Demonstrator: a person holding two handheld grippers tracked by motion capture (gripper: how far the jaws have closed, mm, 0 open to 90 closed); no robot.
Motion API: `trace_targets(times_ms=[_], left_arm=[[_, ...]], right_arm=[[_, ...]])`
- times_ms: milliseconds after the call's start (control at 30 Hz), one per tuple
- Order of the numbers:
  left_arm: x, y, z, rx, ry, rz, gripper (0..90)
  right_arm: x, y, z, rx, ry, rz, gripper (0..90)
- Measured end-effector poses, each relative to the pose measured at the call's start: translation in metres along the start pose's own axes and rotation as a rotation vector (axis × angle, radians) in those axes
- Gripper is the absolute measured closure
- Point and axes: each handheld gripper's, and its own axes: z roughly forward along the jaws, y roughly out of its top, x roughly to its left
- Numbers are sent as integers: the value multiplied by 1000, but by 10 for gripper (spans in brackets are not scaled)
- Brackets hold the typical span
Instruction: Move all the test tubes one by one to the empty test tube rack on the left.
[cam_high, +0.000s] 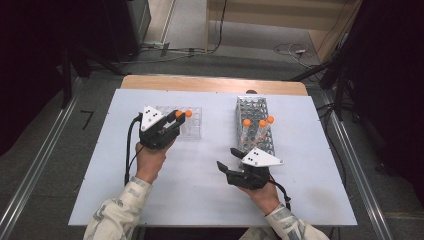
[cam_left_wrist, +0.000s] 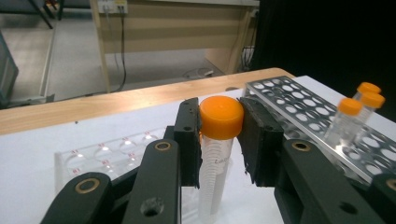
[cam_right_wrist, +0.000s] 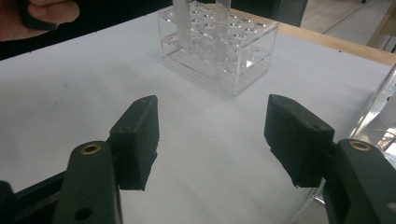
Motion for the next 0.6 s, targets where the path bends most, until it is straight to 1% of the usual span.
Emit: trace_targets(times_ms=[67,100,133,300,400,467,600], left_arm=[[2,2,2,-2,6,0,707],[6,5,5,-2,23,-5,707],[9,7,7,0,29,-8,708],[15,12,15,-20,46,-26,707],[15,15,19,-32,53,-22,708],[15,17,21,-30,60,-8,707],[15,16,27,-17,73,1,707]], right_arm=[[0,0,0,1,0,1,335],[0,0,0,2,0,2,336],[0,0,0,3,0,2,335],[0,0,0,4,0,2,336],[0,0,0,1,0,2,336],[0,0,-1,2,-1,5,336],[0,0,-1,2,-1,6,336]])
